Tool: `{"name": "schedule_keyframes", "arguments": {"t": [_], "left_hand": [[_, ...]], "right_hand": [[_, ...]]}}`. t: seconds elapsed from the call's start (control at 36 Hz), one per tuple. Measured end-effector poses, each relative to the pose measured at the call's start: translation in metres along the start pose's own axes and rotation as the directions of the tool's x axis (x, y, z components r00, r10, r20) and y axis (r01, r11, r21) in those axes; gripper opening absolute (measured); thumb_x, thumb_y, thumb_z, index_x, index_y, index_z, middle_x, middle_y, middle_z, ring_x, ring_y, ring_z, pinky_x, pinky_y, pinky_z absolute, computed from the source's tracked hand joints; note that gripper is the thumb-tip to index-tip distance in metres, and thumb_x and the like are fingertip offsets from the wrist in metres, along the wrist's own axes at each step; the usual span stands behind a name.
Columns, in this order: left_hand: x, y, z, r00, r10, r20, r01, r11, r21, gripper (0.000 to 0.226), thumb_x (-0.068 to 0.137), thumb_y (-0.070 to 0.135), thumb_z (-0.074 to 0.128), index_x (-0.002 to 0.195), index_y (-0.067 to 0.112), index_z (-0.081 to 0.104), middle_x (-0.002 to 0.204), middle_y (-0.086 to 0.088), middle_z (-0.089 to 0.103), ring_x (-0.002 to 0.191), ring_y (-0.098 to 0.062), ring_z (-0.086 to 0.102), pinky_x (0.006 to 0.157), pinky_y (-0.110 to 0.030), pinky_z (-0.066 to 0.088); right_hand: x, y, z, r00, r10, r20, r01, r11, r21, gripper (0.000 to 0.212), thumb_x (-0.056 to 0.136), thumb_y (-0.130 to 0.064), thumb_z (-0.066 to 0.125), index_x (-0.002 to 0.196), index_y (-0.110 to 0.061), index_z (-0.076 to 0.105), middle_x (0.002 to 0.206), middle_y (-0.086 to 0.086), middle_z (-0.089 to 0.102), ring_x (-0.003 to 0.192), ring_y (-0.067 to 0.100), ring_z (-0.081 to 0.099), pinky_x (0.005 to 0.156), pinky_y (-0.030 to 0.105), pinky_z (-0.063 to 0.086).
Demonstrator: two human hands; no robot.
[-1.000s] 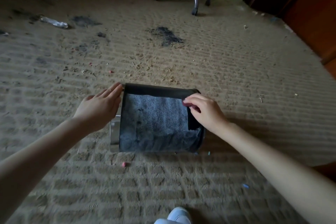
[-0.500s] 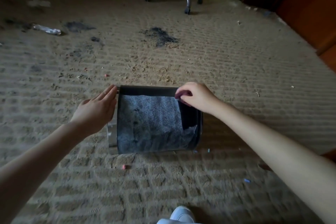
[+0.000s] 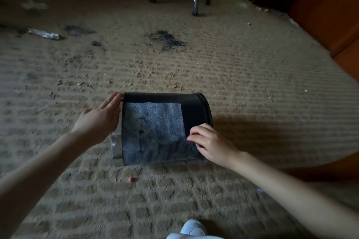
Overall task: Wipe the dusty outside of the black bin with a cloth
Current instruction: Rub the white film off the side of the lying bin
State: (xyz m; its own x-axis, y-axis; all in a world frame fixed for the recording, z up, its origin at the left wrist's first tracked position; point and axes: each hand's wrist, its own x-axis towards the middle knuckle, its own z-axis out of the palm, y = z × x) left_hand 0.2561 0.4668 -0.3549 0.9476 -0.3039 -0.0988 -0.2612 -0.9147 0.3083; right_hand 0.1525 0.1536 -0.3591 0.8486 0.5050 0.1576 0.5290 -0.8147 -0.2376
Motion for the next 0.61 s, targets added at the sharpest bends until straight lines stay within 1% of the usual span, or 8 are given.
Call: {"name": "schedule_keyframes", "arguments": {"t": [0.06, 0.14, 0.17, 0.22, 0.31, 0.36, 0.47, 0.61], "left_hand": [[-0.001, 0.000, 0.000, 1.000, 0.005, -0.004, -0.005, 1.000, -0.004, 0.052, 0.098, 0.038, 0.015, 0.149, 0.031, 0.003, 0.154, 0.017, 0.000, 0.130, -0.021, 0.043, 0.103, -0.043, 0.035], [-0.003, -0.001, 0.001, 1.000, 0.017, -0.005, -0.017, 1.000, 0.001, 0.052, 0.098, 0.038, 0.015, 0.149, 0.031, 0.003, 0.154, 0.017, 0.000, 0.129, -0.020, 0.044, 0.104, -0.043, 0.035], [-0.003, -0.001, 0.001, 1.000, 0.017, -0.004, -0.017, 1.000, -0.001, 0.052, 0.098, 0.038, 0.015, 0.149, 0.031, 0.003, 0.154, 0.017, 0.000, 0.129, -0.020, 0.044, 0.104, -0.043, 0.035], [-0.003, -0.001, 0.001, 1.000, 0.014, -0.001, -0.014, 1.000, 0.007, 0.052, 0.098, 0.039, 0.014, 0.149, 0.031, 0.002, 0.154, 0.017, -0.001, 0.128, -0.019, 0.045, 0.103, -0.043, 0.035], [-0.001, -0.001, -0.001, 1.000, 0.010, -0.002, -0.010, 1.000, 0.028, 0.052, 0.098, 0.040, 0.013, 0.148, 0.033, 0.001, 0.154, 0.018, -0.002, 0.126, -0.019, 0.048, 0.100, -0.042, 0.038], [0.000, -0.001, 0.000, 1.000, 0.011, 0.002, -0.011, 1.000, 0.027, 0.052, 0.098, 0.040, 0.013, 0.148, 0.033, 0.001, 0.153, 0.018, -0.002, 0.126, -0.019, 0.047, 0.098, -0.041, 0.039], [0.000, -0.003, 0.001, 1.000, 0.022, -0.001, -0.022, 0.999, 0.034, 0.052, 0.098, 0.040, 0.012, 0.148, 0.033, 0.001, 0.153, 0.019, -0.002, 0.127, -0.019, 0.046, 0.097, -0.041, 0.039], [-0.002, 0.000, -0.002, 1.000, 0.009, 0.015, -0.010, 0.999, 0.043, 0.052, 0.099, 0.039, 0.013, 0.148, 0.034, -0.001, 0.153, 0.019, -0.004, 0.122, -0.021, 0.051, 0.097, -0.041, 0.041]], "right_hand": [[0.015, 0.003, -0.010, 0.999, 0.022, -0.044, -0.021, 1.000, 0.019, 0.022, 0.075, 0.008, 0.067, 0.094, -0.004, 0.069, 0.097, 0.007, 0.061, 0.093, 0.020, 0.053, 0.085, 0.029, 0.047], [0.056, 0.012, -0.032, 0.972, 0.160, -0.175, -0.145, 0.985, 0.098, 0.017, 0.078, 0.009, 0.062, 0.085, -0.005, 0.068, 0.093, 0.006, 0.063, 0.090, 0.022, 0.056, 0.086, 0.029, 0.044], [0.070, 0.016, -0.036, 0.958, 0.207, -0.197, -0.183, 0.974, 0.134, 0.017, 0.079, 0.009, 0.060, 0.085, -0.005, 0.069, 0.092, 0.007, 0.063, 0.090, 0.021, 0.056, 0.086, 0.029, 0.043], [0.091, 0.023, -0.037, 0.950, 0.257, -0.177, -0.232, 0.962, 0.147, 0.018, 0.081, 0.007, 0.058, 0.085, -0.006, 0.069, 0.092, 0.006, 0.063, 0.090, 0.021, 0.056, 0.086, 0.032, 0.044], [0.101, 0.025, -0.024, 0.953, 0.259, -0.155, -0.251, 0.966, 0.065, 0.018, 0.081, 0.004, 0.058, 0.087, -0.008, 0.070, 0.092, 0.004, 0.066, 0.091, 0.024, 0.052, 0.085, 0.039, 0.043], [0.094, 0.020, -0.017, 0.942, 0.277, -0.189, -0.264, 0.960, 0.093, 0.018, 0.079, 0.006, 0.060, 0.088, -0.006, 0.070, 0.091, 0.006, 0.066, 0.090, 0.027, 0.053, 0.084, 0.038, 0.043], [0.067, 0.010, -0.012, 0.956, 0.192, -0.223, -0.175, 0.980, 0.094, 0.019, 0.075, 0.009, 0.064, 0.087, -0.004, 0.069, 0.090, 0.007, 0.066, 0.086, 0.027, 0.055, 0.080, 0.034, 0.044], [0.023, -0.006, 0.001, 0.986, 0.076, -0.148, -0.069, 0.996, 0.056, 0.019, 0.075, 0.006, 0.067, 0.089, -0.006, 0.068, 0.093, 0.005, 0.064, 0.090, 0.023, 0.053, 0.080, 0.032, 0.047]]}}
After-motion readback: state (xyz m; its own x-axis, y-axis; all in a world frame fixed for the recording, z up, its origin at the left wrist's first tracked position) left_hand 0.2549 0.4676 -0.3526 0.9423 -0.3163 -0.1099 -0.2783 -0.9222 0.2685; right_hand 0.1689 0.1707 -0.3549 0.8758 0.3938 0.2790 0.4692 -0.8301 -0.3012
